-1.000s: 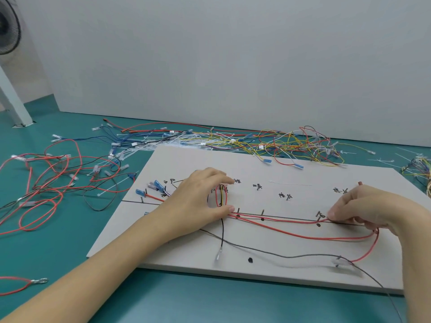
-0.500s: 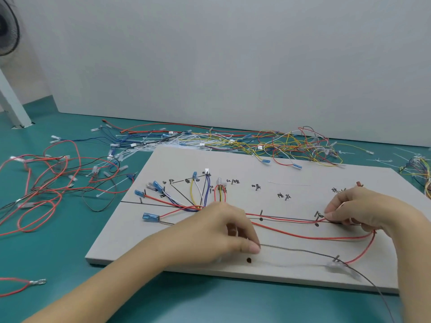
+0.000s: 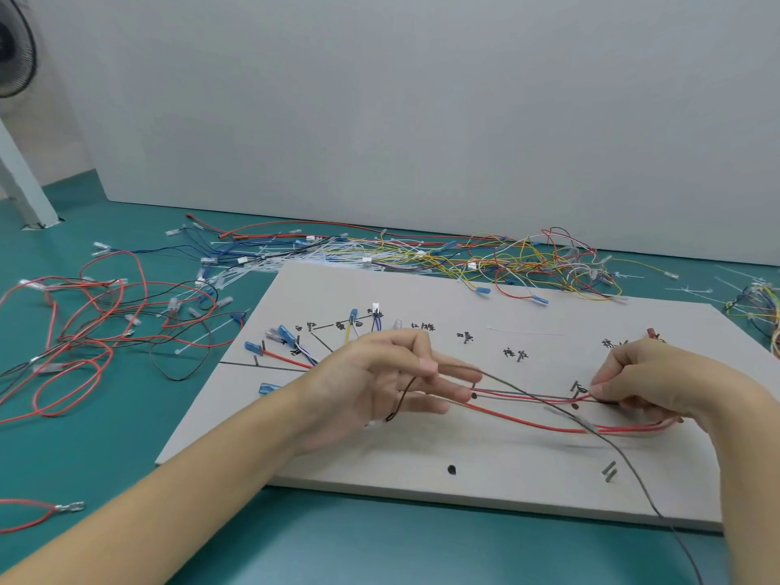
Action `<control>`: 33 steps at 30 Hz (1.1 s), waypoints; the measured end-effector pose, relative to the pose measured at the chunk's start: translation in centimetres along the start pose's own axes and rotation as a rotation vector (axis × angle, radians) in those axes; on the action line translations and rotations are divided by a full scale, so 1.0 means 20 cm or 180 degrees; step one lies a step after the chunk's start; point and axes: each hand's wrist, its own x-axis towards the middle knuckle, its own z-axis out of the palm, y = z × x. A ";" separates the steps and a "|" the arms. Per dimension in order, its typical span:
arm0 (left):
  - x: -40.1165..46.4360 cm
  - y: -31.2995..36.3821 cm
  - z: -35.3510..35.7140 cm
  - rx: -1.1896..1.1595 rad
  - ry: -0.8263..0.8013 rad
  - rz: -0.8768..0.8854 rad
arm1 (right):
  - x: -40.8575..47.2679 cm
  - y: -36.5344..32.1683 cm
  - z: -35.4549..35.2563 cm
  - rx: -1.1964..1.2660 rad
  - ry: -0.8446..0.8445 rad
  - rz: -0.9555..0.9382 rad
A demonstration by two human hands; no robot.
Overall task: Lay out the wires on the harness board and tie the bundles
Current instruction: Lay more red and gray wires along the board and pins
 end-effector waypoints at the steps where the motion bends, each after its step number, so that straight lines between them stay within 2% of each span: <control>1: 0.00 0.01 -0.01 -0.0064 -0.0022 0.0003 | -0.01 0.00 0.01 0.0068 0.0001 -0.0014; 8: 0.02 -0.04 0.02 0.0665 0.0149 -0.0331 | -0.03 -0.01 0.03 0.0288 -0.0080 -0.0091; 11: 0.03 -0.08 0.05 0.1099 -0.0017 -0.0221 | -0.04 -0.02 0.04 0.0333 -0.0097 -0.0050; 13: 0.04 -0.10 0.06 0.1171 0.0092 -0.0145 | -0.04 -0.02 0.04 0.0283 -0.0073 -0.0081; 16: 0.04 -0.12 0.06 0.0929 0.0215 -0.0072 | -0.04 -0.03 0.04 0.0042 -0.0032 -0.0158; 22: 0.05 -0.10 0.03 0.0282 0.0043 -0.0171 | -0.04 -0.03 0.04 -0.0216 0.0097 -0.0178; 29: 0.04 -0.06 -0.04 -0.0671 -0.0118 -0.0260 | -0.03 -0.02 0.03 -0.0115 -0.0029 -0.0009; 33: 0.03 -0.01 -0.08 -0.0589 -0.0224 -0.0192 | -0.02 -0.02 0.03 -0.0084 -0.0055 0.0006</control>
